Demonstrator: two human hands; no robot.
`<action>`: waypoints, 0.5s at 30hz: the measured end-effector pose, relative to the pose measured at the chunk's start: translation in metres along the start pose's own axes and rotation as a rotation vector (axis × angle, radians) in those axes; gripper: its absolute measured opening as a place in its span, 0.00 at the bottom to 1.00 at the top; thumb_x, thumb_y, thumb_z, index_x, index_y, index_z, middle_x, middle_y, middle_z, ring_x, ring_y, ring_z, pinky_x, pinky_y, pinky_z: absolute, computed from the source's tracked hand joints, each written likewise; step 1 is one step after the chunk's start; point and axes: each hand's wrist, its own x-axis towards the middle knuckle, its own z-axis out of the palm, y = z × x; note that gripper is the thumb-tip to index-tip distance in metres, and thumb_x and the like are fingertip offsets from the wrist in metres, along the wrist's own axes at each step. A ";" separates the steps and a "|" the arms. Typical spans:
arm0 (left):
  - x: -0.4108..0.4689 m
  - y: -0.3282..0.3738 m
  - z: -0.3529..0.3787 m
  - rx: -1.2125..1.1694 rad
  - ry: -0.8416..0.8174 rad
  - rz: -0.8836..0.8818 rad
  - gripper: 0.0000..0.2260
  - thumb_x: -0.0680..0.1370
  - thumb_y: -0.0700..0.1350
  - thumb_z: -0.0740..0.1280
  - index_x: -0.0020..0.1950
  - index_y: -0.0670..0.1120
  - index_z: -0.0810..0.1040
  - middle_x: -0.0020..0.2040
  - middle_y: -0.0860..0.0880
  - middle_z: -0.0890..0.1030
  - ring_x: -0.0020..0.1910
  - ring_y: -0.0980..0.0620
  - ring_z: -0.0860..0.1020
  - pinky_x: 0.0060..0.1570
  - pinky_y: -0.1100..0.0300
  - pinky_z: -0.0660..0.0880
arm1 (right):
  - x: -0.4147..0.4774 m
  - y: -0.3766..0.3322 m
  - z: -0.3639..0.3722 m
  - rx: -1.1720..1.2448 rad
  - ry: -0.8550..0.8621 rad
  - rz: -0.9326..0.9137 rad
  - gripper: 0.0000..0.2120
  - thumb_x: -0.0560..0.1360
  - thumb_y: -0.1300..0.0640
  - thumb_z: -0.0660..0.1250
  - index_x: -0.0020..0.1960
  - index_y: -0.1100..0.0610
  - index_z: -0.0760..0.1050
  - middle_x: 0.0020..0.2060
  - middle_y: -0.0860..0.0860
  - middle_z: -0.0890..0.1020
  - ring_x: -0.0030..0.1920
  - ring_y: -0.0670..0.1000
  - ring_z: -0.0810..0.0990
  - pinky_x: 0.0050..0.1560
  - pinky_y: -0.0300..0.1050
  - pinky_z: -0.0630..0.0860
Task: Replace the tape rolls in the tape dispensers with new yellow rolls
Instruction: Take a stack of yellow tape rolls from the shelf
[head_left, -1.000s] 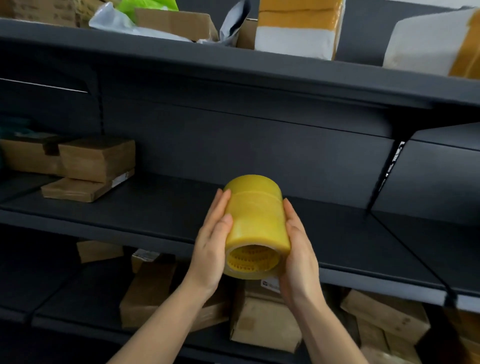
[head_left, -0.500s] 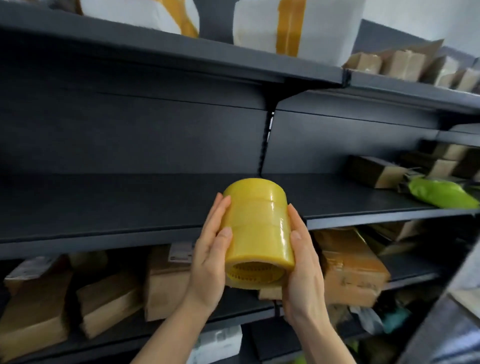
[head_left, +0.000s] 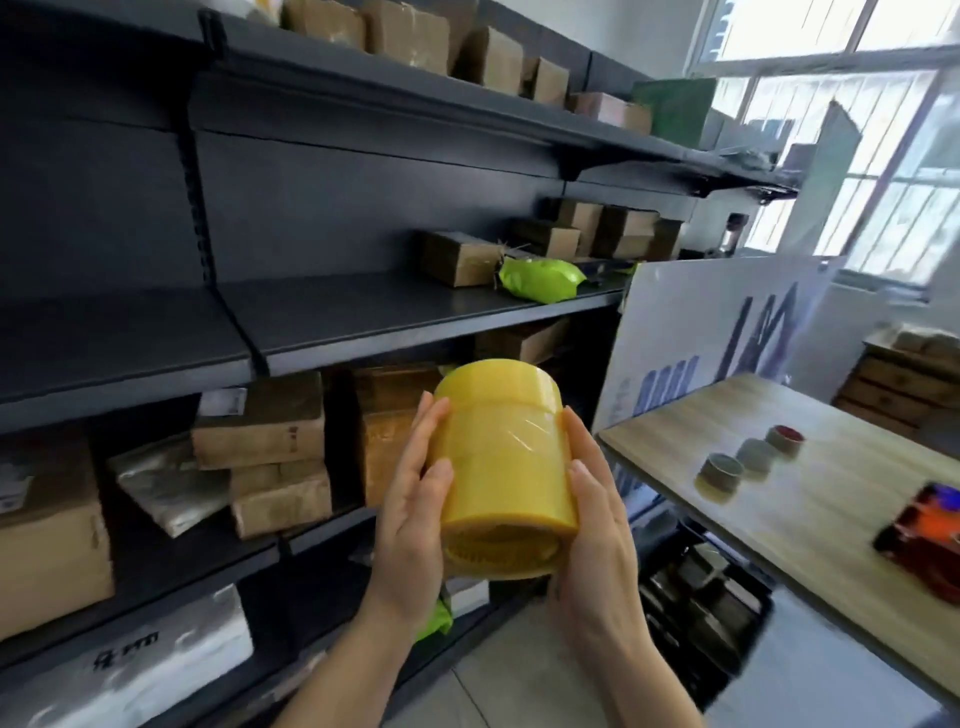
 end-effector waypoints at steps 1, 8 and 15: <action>-0.003 -0.007 0.019 -0.012 -0.018 -0.008 0.17 0.73 0.56 0.60 0.61 0.71 0.73 0.73 0.62 0.65 0.71 0.57 0.66 0.69 0.43 0.66 | -0.001 -0.001 -0.020 0.002 0.023 0.002 0.21 0.73 0.41 0.56 0.65 0.31 0.71 0.63 0.41 0.76 0.58 0.48 0.80 0.57 0.54 0.80; -0.015 -0.052 0.142 -0.091 -0.194 -0.085 0.19 0.75 0.52 0.58 0.65 0.65 0.72 0.73 0.56 0.66 0.72 0.51 0.66 0.69 0.39 0.64 | -0.008 -0.012 -0.145 -0.003 0.238 -0.003 0.19 0.73 0.43 0.57 0.62 0.31 0.74 0.49 0.29 0.79 0.47 0.36 0.81 0.39 0.31 0.78; -0.015 -0.103 0.258 -0.178 -0.373 -0.176 0.20 0.71 0.58 0.61 0.63 0.67 0.73 0.72 0.55 0.68 0.69 0.52 0.70 0.66 0.41 0.69 | 0.000 -0.015 -0.257 -0.020 0.418 -0.006 0.18 0.75 0.45 0.57 0.62 0.32 0.72 0.59 0.41 0.74 0.46 0.38 0.82 0.38 0.34 0.79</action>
